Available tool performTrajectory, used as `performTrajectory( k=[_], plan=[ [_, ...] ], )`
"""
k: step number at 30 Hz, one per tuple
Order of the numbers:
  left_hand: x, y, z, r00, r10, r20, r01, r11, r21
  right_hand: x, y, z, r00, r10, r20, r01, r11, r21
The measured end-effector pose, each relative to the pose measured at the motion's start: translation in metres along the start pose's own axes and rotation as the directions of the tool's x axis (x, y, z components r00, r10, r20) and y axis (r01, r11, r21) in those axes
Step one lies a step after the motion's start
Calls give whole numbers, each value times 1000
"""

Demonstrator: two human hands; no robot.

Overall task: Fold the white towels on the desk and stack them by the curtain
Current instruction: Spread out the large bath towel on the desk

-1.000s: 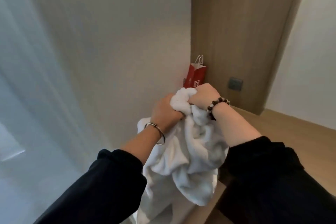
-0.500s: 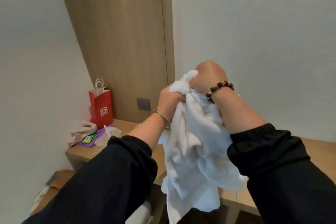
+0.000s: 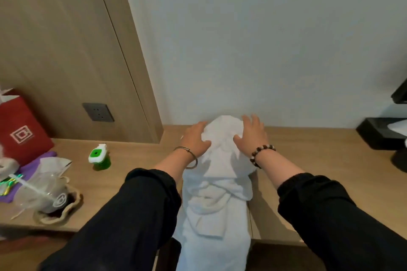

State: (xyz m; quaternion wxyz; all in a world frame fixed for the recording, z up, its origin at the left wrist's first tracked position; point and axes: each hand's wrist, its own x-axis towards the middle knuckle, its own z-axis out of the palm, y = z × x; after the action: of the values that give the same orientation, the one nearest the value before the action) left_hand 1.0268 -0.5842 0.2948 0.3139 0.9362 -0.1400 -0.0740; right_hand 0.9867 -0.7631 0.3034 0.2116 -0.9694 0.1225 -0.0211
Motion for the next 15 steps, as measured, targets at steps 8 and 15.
performTrajectory(
  k=[8, 15],
  plan=[
    [39, -56, 80, 836, -196, 513, 61, 962, 267, 22, 34, 93, 888, 83, 451, -21, 990, -141],
    [41, -50, 113, 876, -100, 473, 49, 992, 119, 35, 80, 112, 916, 9, 402, -14, 1000, 11]
  ],
)
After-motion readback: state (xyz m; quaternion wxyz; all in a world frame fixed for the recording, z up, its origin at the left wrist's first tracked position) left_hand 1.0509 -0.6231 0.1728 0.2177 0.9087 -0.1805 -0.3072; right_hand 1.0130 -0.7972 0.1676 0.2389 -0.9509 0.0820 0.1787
